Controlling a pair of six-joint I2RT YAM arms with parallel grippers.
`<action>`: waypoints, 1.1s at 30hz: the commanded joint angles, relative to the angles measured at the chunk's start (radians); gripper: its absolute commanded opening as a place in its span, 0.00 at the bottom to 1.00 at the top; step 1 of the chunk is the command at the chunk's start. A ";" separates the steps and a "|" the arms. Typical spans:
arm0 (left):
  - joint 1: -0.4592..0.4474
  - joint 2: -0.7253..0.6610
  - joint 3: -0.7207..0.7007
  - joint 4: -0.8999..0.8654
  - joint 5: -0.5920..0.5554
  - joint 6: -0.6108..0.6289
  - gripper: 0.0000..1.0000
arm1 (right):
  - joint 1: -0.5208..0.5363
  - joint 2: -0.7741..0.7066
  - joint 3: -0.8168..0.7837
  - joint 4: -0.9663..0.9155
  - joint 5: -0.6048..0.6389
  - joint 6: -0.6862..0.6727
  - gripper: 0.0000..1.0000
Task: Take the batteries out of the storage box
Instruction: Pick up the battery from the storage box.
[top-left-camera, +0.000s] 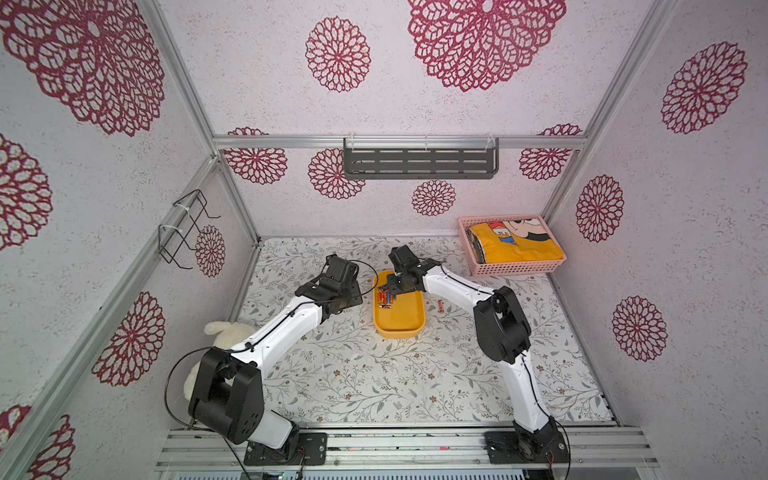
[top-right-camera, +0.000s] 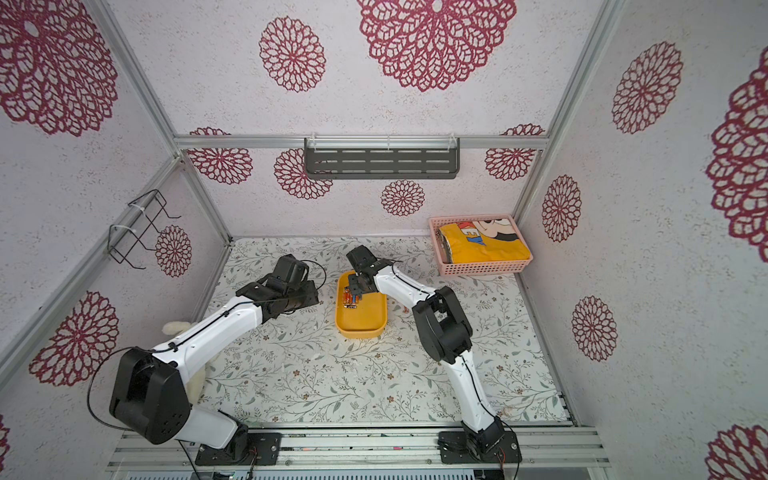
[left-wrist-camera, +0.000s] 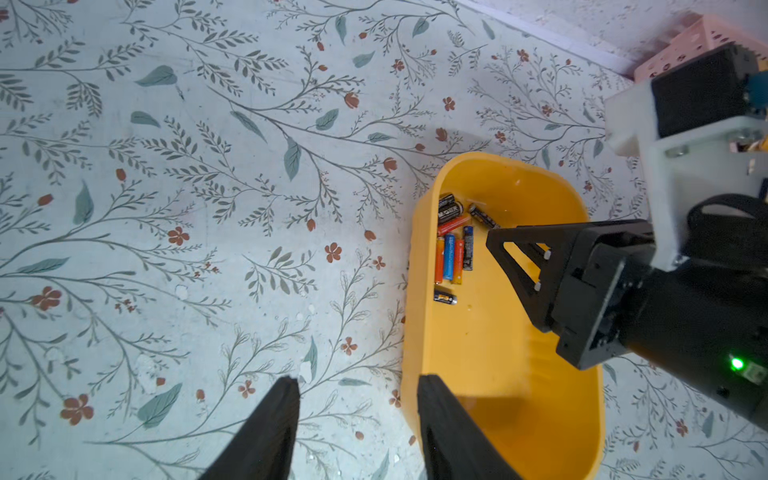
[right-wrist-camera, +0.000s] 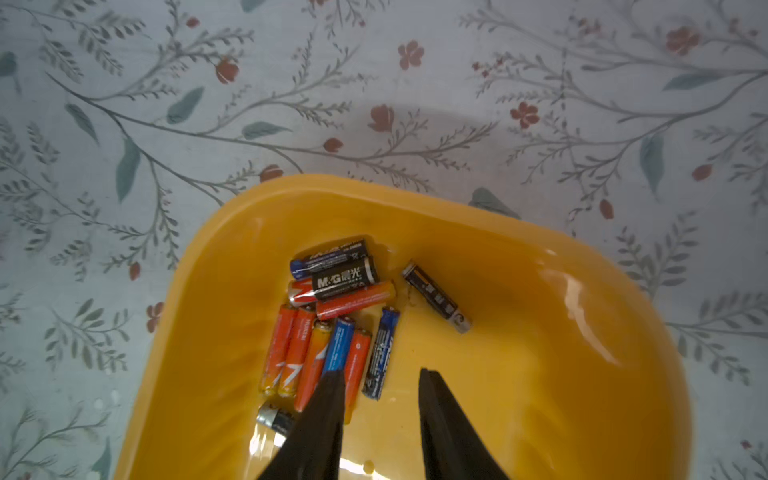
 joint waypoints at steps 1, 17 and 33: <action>0.005 0.001 -0.018 0.045 -0.002 -0.014 0.50 | -0.007 0.017 0.078 -0.051 -0.008 0.022 0.35; 0.003 0.045 -0.014 0.027 0.007 -0.026 0.50 | -0.021 0.112 0.094 -0.042 -0.041 0.030 0.29; 0.002 0.070 0.013 0.001 0.002 -0.031 0.51 | -0.018 0.093 0.124 -0.104 -0.038 0.081 0.00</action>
